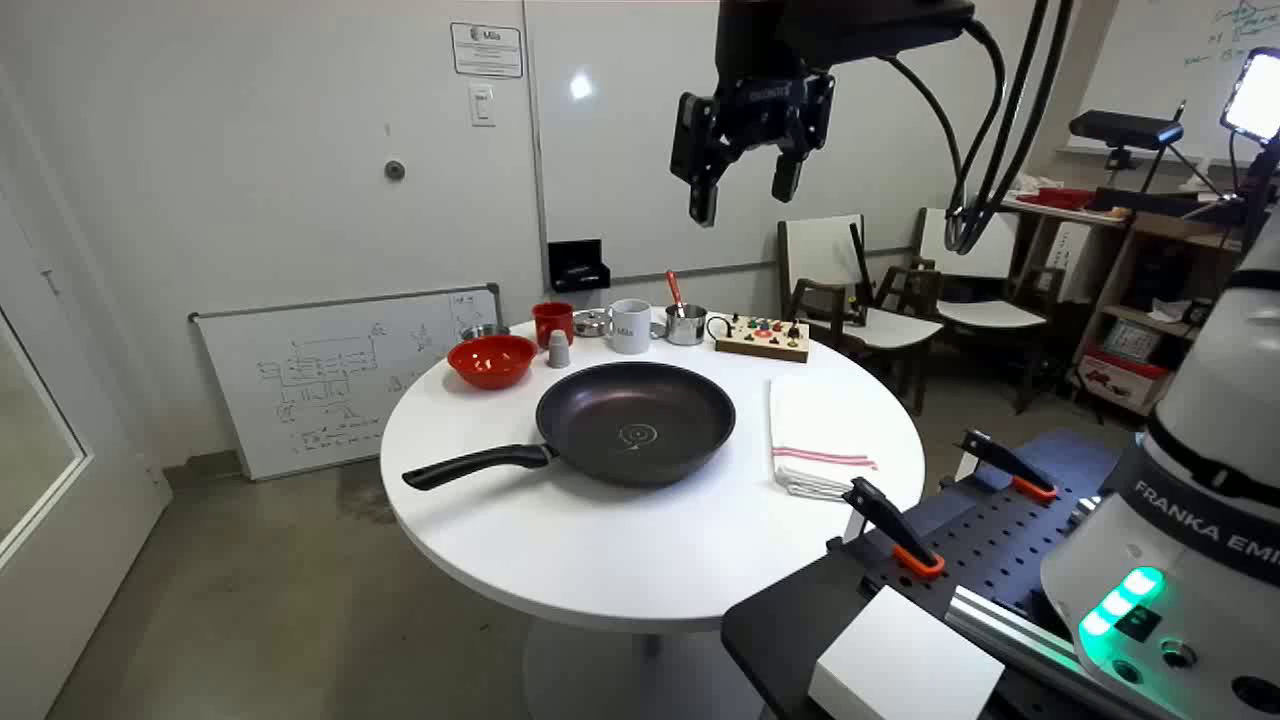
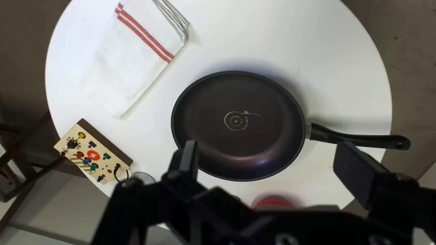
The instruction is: Pick up the kitchen towel and wipe the pan
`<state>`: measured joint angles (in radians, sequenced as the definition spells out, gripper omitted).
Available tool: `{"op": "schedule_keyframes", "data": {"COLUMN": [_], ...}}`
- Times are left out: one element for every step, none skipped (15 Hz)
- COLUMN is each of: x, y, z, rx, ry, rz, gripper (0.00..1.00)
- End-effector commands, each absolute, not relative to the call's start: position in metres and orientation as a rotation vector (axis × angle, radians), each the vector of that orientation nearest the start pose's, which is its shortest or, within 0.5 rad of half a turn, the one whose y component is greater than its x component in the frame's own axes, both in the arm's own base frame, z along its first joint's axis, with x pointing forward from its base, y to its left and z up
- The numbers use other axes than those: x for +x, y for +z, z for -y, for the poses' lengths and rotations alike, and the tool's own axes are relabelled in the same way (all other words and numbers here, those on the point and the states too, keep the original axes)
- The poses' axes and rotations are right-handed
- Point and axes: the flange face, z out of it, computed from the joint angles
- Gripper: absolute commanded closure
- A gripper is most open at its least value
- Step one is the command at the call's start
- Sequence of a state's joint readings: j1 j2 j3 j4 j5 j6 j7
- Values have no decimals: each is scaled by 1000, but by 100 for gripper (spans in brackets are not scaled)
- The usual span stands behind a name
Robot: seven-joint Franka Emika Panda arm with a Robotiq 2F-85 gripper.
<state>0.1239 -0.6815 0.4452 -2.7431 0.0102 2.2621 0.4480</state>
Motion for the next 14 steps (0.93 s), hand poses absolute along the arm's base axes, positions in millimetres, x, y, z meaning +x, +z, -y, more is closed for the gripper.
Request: {"op": "schedule_keyframes", "data": {"x": [304, 304, 304, 304, 304, 304, 304, 304, 304, 304, 305, 308, 309, 312], "y": [415, 415, 415, 415, 415, 415, 415, 415, 415, 415, 413, 411, 408, 402], "z": [-184, -184, -184, -184, -184, -184, -184, -184, -184, -184, -182, -179, -176, -170], "rx": [-3284, -3284, -3284, -3284, -3284, -3284, -3284, -3284, -3284, -3284, -3297, -3308, -3318, -3337], "ry": [-419, -419, -419, -419, -419, -419, -419, -419, -419, -419, -423, -434, -435, -436], "rz": [76, 76, 76, 76, 76, 76, 76, 76, 76, 76, 85, 103, 111, 115], "gripper": [0, 0, 0, 0, 0, 0, 0, 0, 0, 0, 0, 0, 0, 0]}}
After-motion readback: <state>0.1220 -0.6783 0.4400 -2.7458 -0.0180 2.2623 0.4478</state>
